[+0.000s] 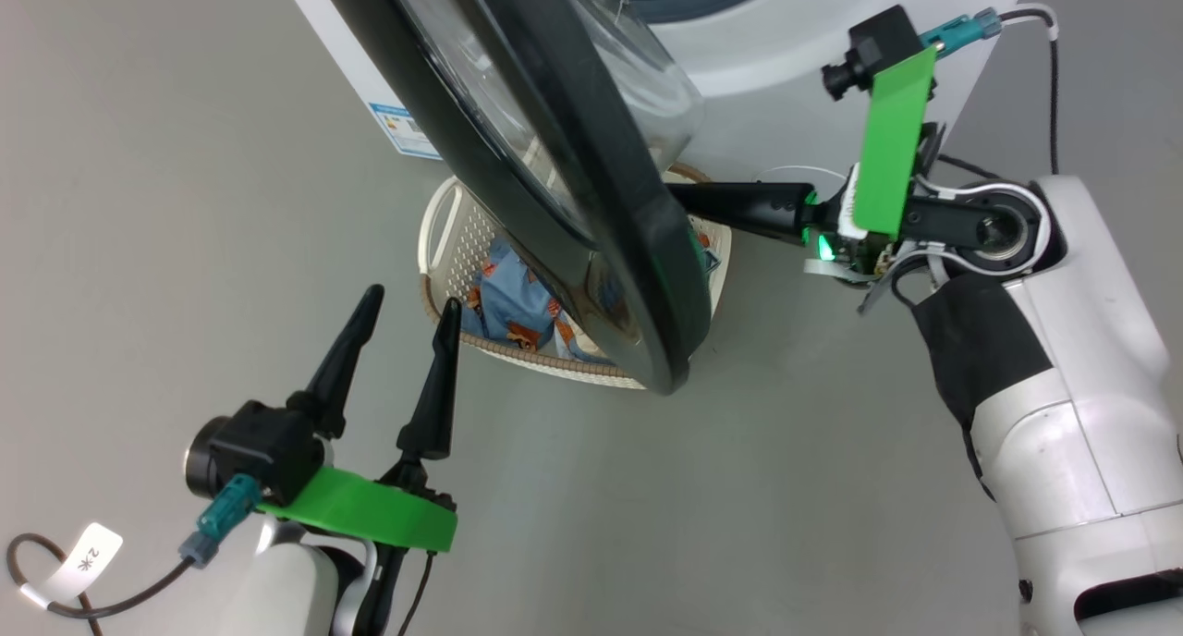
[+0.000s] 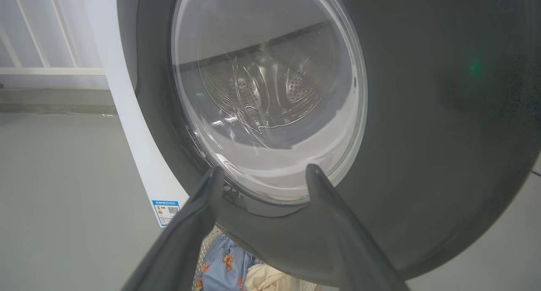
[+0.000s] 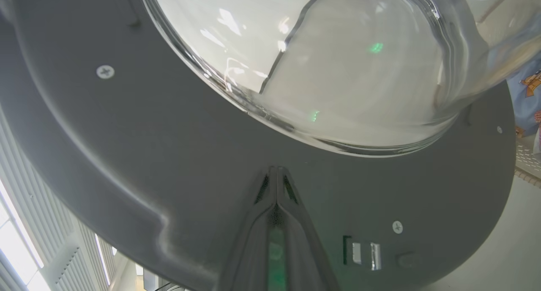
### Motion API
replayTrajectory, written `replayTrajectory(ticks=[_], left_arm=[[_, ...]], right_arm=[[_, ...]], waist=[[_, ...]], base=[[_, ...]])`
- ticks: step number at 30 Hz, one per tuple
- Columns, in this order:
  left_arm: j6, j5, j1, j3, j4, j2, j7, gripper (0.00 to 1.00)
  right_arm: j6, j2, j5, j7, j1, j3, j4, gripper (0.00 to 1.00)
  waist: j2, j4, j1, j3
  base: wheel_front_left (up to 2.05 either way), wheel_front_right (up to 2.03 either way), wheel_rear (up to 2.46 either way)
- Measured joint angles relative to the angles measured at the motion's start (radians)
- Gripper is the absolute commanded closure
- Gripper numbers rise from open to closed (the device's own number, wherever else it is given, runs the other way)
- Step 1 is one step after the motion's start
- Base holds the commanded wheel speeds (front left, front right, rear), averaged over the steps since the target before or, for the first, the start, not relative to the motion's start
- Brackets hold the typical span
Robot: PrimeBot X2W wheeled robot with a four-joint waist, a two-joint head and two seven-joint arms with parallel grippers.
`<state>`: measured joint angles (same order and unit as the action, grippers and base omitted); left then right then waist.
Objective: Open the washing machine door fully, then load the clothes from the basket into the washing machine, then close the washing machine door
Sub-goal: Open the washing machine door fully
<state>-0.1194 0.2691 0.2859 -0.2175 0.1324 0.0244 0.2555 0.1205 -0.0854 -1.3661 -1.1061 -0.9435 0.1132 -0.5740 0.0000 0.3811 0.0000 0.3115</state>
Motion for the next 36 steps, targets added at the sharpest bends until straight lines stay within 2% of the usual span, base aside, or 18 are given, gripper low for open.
replayTrajectory(ticks=[11, 24, 36], left_arm=[[0.000, 0.000, 0.000, -0.001, 0.002, 0.000, 0.000, 0.00], [0.000, 0.000, 0.000, 0.001, 0.004, 0.000, 0.000, 0.00], [0.000, -0.017, 0.000, 0.027, 0.010, 0.000, 0.000, 0.00]], right_arm=[[0.000, -0.002, -0.114, 0.095, 0.006, 0.170, 0.008, 1.00], [0.000, -0.002, -0.211, 0.175, 0.005, 0.292, -0.005, 1.00], [0.000, -0.006, -0.242, 0.260, 0.009, 0.272, 0.010, 1.00]], waist=[[0.0000, 0.013, 0.0000, 0.002], [0.0000, 0.007, 0.0000, 0.003], [0.0000, -0.016, 0.0000, -0.022]], base=[[0.00, 0.00, 0.00], [0.00, 0.00, 0.00], [0.00, 0.00, 0.00]])
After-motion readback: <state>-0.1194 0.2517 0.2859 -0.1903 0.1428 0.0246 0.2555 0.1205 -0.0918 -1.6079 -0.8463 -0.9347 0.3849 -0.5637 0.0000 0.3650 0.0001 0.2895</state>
